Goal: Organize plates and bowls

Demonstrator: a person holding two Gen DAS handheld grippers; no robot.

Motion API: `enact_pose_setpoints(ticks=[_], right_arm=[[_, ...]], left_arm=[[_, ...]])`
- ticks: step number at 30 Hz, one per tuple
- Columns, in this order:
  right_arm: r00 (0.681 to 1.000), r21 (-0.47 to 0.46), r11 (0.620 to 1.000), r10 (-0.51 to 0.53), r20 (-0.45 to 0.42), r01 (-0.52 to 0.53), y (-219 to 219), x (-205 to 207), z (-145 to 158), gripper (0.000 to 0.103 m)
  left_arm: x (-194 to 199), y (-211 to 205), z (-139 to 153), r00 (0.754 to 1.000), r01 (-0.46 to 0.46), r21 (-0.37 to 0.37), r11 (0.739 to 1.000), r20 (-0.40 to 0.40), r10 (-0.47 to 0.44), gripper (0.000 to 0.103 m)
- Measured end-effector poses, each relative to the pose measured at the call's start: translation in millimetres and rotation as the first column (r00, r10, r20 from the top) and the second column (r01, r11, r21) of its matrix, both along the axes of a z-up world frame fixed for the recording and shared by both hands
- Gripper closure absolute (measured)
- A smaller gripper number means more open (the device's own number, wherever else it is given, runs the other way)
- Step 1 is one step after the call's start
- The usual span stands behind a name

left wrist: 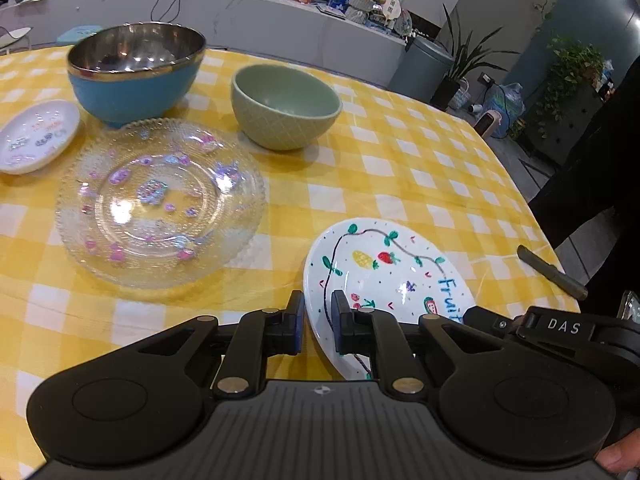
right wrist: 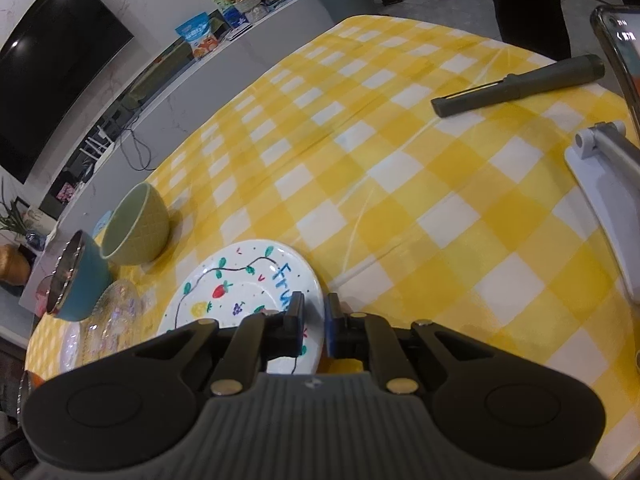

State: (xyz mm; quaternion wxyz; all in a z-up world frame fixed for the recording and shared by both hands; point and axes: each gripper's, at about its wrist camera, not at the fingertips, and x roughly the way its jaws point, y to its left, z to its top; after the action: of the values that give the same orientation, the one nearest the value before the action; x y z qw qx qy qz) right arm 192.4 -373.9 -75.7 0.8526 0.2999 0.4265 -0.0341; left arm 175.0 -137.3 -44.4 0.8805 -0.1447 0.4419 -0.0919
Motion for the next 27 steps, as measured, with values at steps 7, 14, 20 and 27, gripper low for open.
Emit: enact_pose_setpoints(ticks=[7,14,20,27], right_arm=[[0.999,0.048,0.998,0.046,0.004,-0.046,9.1,-11.5,7.3,0.096],[0.99,0.081,0.987,0.135,0.03,-0.137,29.2,-27.2,19.8,0.096],[0.97,0.068,0.969,0.231,0.07,-0.236,59.0,-40.7,32.1,0.096],[0.924,0.031,0.929,0.362,0.123,-0.369,112.9,-59.4,38.1,0.096]], left_arm=[[-18.5,19.3,14.1,1.0,-0.022,-0.009,1.0,0.021,0.022,0.088],[-43.1,46.1,29.3,0.996,-0.072,-0.017,0.997,0.049,0.073,0.088],[-71.0,77.3,39.8,0.99,-0.127,-0.029,0.992,0.064,0.128,0.088],[-108.0,126.1,46.8,0.971,-0.233,-0.02,0.972,0.055,0.233,0.088]])
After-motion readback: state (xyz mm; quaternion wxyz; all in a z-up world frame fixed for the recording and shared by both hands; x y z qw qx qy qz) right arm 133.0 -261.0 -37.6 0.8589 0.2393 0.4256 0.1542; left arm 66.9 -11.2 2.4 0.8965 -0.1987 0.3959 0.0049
